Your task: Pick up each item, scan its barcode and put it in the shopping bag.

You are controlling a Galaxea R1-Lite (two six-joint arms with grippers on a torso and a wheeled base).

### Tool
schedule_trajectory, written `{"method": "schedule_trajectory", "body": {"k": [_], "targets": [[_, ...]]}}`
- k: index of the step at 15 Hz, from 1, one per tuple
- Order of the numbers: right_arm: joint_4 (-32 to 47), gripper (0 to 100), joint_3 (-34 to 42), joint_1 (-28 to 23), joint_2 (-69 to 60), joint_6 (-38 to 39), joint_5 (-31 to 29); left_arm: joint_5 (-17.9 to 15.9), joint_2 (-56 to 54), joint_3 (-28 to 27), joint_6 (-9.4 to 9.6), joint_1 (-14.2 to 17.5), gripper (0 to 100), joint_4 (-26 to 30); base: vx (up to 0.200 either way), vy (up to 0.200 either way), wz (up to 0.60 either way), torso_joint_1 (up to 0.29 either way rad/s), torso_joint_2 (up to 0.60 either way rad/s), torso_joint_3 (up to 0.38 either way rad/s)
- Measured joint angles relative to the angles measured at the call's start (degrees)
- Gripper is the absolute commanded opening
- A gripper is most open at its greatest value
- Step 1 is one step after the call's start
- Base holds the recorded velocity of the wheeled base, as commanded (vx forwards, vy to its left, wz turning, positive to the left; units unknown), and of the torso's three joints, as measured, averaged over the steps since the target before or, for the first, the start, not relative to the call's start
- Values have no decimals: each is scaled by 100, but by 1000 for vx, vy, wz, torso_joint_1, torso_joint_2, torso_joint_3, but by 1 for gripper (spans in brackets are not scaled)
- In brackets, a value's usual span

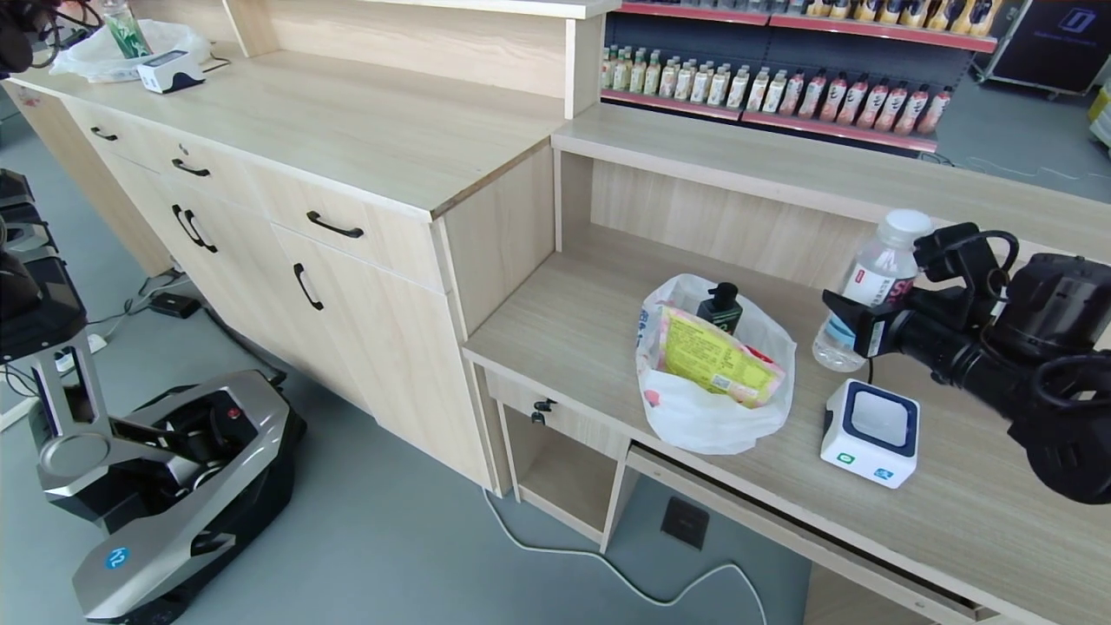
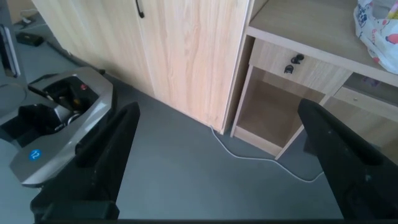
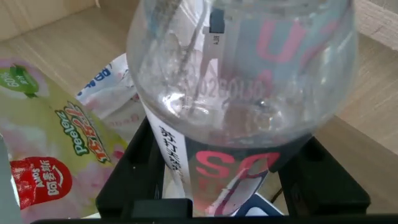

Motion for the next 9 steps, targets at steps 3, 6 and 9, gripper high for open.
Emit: {"method": "schedule_trajectory", "body": {"k": [3, 6, 9], "targets": [[-653, 0, 226, 20, 377, 280, 432, 0, 0, 0, 0, 0, 100, 0, 0, 0, 0, 0, 0, 0], [-1141, 0, 283, 20, 772, 321, 578, 0, 0, 0, 0, 0, 100, 0, 0, 0, 0, 0, 0, 0], [-1607, 0, 272, 22, 1196, 325, 653, 0, 0, 0, 0, 0, 100, 0, 0, 0, 0, 0, 0, 0]]}}
